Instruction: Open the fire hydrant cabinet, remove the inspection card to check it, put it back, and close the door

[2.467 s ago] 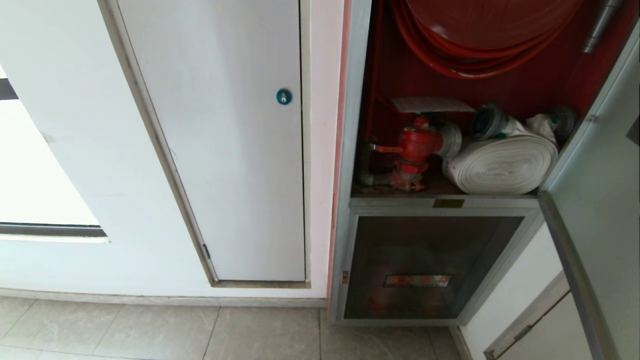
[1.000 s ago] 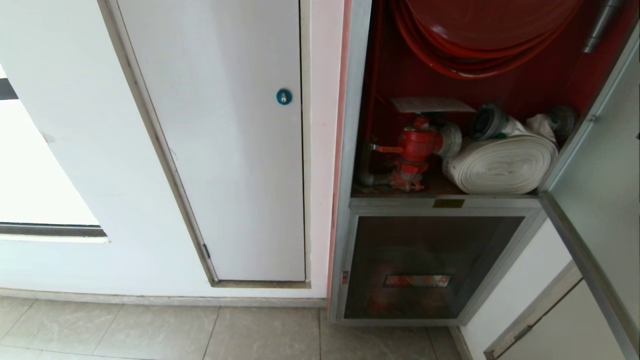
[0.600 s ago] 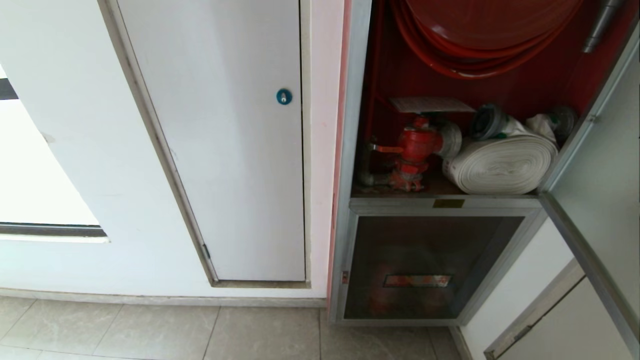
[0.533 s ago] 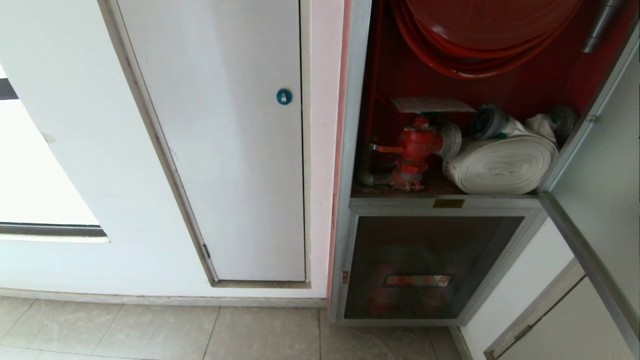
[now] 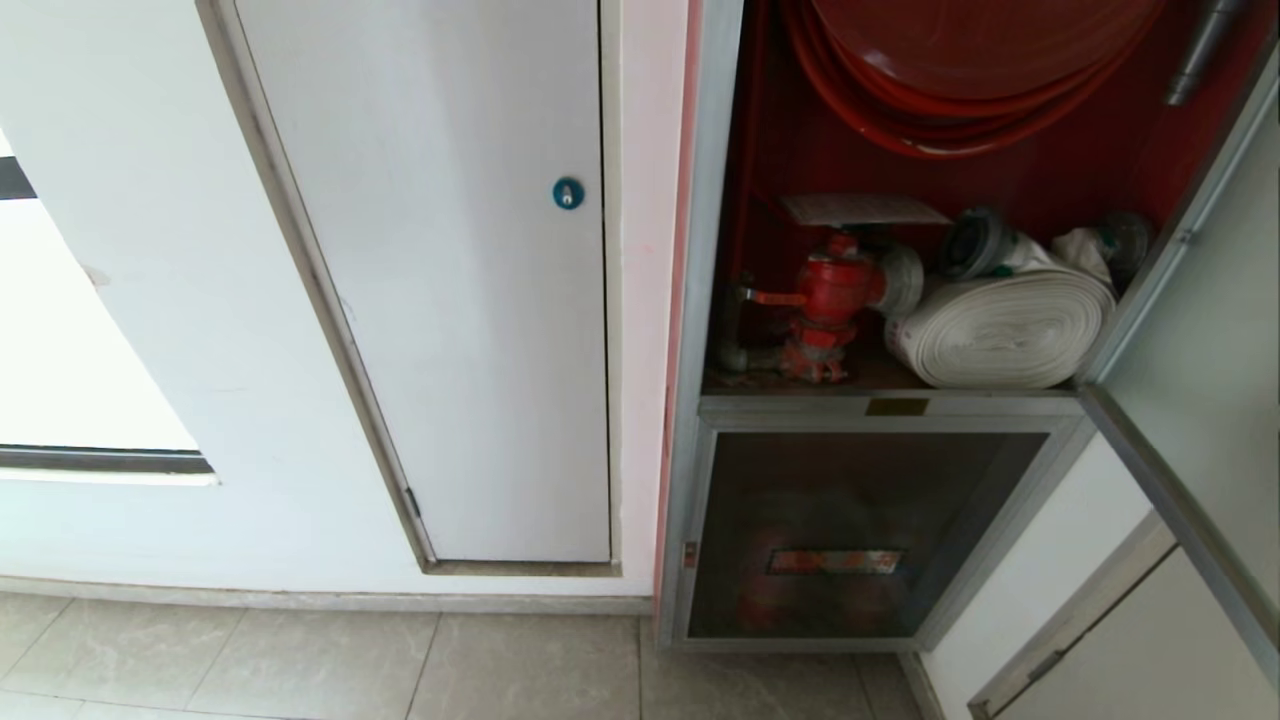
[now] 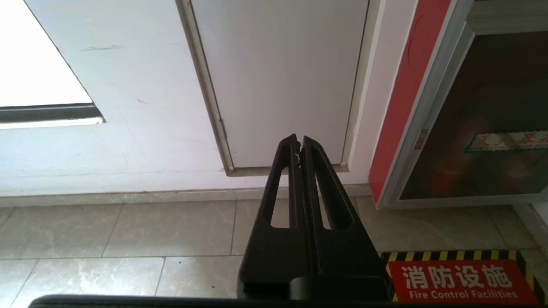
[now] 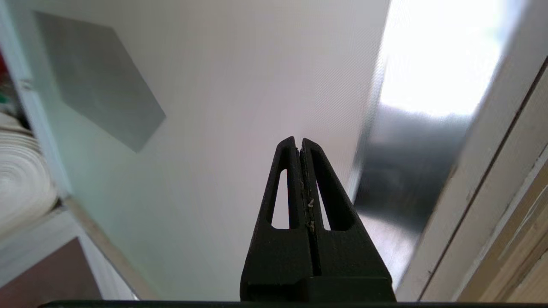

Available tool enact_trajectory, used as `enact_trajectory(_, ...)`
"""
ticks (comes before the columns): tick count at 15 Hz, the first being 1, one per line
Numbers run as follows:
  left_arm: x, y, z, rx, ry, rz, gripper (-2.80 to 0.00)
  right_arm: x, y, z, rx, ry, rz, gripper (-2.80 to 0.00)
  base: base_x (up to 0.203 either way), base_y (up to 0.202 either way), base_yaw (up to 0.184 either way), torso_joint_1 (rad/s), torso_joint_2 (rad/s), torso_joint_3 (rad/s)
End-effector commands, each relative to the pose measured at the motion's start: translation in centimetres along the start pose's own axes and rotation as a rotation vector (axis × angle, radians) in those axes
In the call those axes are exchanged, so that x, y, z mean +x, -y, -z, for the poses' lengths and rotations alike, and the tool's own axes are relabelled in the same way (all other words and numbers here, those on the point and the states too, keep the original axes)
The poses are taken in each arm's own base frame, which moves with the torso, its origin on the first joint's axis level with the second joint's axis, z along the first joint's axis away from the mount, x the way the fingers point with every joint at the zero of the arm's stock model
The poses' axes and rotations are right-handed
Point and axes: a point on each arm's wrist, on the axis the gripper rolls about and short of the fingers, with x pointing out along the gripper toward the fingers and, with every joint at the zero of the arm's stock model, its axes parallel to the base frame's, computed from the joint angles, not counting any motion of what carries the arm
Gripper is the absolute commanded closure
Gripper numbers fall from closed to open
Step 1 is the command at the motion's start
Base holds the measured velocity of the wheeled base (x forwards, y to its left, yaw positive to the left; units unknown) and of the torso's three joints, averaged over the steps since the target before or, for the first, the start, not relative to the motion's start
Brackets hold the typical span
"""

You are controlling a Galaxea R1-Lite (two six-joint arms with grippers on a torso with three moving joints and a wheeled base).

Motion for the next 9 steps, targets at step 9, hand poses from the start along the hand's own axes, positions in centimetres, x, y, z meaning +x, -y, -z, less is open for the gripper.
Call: enact_trajectory(9,0.0,0.0,0.0,0.000,-0.001,0.000,0.00,3.1,0.1,0.8,-0.019,-0.059,0.053,0.00,0.000,0.000,0.000,0.000,0.00,0.000)
